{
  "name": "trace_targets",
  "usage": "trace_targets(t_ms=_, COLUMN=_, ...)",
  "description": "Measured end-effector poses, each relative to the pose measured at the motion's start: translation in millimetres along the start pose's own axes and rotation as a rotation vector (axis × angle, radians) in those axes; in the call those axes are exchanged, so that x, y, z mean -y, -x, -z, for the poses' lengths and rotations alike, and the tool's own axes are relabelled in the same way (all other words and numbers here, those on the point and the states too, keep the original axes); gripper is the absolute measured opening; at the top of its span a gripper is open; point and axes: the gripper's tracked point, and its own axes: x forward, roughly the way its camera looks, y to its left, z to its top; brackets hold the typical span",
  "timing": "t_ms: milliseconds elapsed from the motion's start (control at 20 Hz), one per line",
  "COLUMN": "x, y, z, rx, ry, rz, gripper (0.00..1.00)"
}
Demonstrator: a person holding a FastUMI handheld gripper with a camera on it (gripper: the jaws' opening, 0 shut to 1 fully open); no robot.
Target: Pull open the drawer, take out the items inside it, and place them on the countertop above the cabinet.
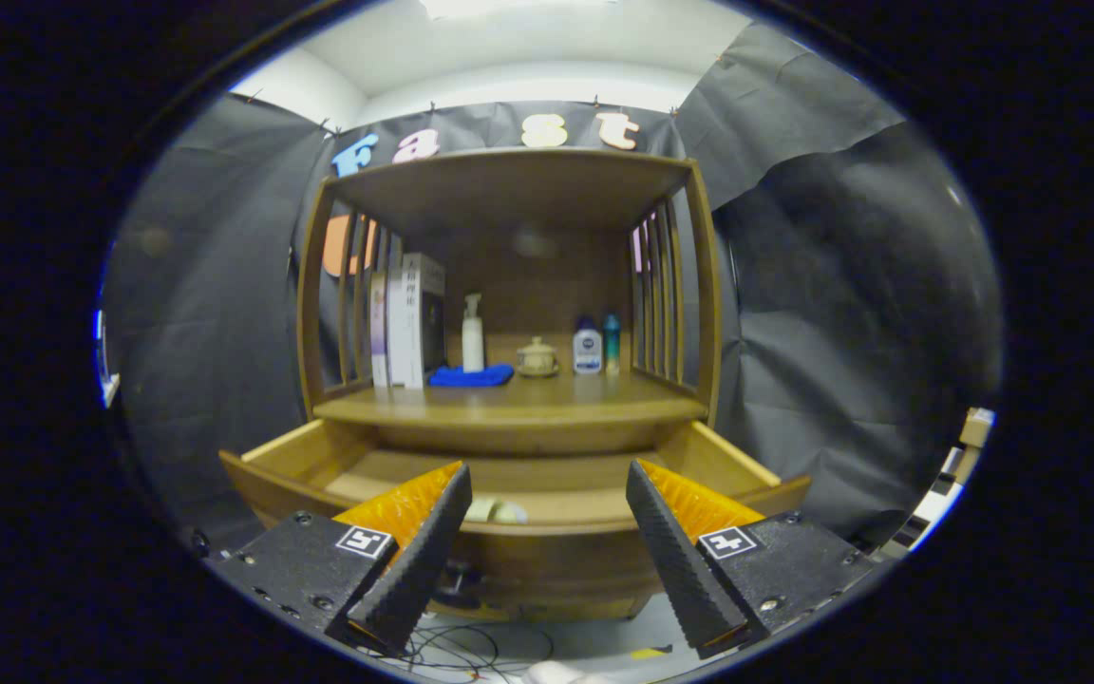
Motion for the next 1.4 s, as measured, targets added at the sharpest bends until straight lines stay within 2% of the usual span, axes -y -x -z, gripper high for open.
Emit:
trace_targets(t_ms=200, x=-10, y=-45, z=-55, rx=-0.047, ry=0.001, rz=-0.026, gripper=1.00)
trace_targets(t_ms=350, x=-30, y=-87, z=-69, rx=-0.151, ry=0.018, rz=-0.068, gripper=1.00)
trace_targets(t_ms=450, x=-42, y=-113, z=-60, rx=-0.245, ry=0.042, rz=-0.078, gripper=1.00)
trace_targets(t_ms=650, x=-59, y=-149, z=-10, rx=-0.496, ry=0.093, rz=-0.091, gripper=1.00)
trace_targets(t_ms=850, x=-67, y=-154, z=39, rx=-0.741, ry=0.097, rz=-0.107, gripper=1.00)
trace_targets(t_ms=1050, x=-66, y=-136, z=93, rx=-1.037, ry=0.072, rz=-0.100, gripper=0.93)
trace_targets(t_ms=1300, x=-69, y=-120, z=128, rx=-1.199, ry=0.037, rz=-0.077, gripper=0.73)
trace_targets(t_ms=1350, x=-65, y=-121, z=133, rx=-1.209, ry=0.043, rz=-0.061, gripper=0.63)
trace_targets(t_ms=1400, x=-63, y=-119, z=138, rx=-1.229, ry=0.055, rz=-0.058, gripper=0.61)
